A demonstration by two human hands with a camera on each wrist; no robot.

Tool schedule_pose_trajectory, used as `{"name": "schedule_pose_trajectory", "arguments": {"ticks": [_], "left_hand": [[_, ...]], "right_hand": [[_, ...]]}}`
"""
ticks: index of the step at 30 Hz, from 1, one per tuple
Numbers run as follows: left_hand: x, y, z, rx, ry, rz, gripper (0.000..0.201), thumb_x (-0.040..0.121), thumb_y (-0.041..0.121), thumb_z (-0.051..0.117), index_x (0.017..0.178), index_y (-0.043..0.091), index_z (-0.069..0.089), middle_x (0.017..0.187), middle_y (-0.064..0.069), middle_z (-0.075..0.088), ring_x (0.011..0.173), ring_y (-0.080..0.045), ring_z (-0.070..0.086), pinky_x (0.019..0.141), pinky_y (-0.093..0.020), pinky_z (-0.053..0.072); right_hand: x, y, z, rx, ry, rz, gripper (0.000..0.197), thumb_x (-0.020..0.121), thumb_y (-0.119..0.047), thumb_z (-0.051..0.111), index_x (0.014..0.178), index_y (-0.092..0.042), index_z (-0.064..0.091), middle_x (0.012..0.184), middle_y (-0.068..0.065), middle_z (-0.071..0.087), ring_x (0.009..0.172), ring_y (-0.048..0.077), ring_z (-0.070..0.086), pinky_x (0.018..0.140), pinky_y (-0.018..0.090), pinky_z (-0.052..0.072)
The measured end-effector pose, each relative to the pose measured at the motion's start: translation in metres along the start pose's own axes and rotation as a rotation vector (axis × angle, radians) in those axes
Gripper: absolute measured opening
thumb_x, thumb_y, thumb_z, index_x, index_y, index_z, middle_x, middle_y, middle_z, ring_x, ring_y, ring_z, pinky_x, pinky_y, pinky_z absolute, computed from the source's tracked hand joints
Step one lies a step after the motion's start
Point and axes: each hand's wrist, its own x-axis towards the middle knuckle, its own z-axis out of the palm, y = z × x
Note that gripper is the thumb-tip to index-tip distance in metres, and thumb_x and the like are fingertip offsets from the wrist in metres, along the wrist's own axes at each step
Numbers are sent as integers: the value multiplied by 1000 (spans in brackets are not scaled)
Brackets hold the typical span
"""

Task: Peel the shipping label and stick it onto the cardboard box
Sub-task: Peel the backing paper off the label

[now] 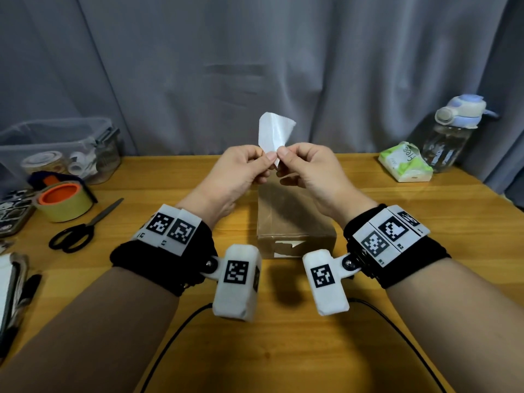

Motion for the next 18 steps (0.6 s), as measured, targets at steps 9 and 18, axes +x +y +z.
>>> {"name": "schedule_pose_trajectory", "arguments": {"ticks": [9,18], "left_hand": [[1,-1,-1,5,12,-12,8,89,11,58,83,6,62,60,5,61,57,-5,50,60,-16,46],[4,7,-11,112,-156,-130,23,94,10,48,108,-5,58,74,-1,55,67,-7,50,60,-12,46]], "right_hand": [[-1,5,-4,-57,15,-32,10,85,-12,64,90,-3,67,76,2,65,71,8,61,63,18,52],[4,0,-12,-94,-128,41,11,89,-16,58,79,-14,64,72,-3,63,74,10,60,69,24,51]]}}
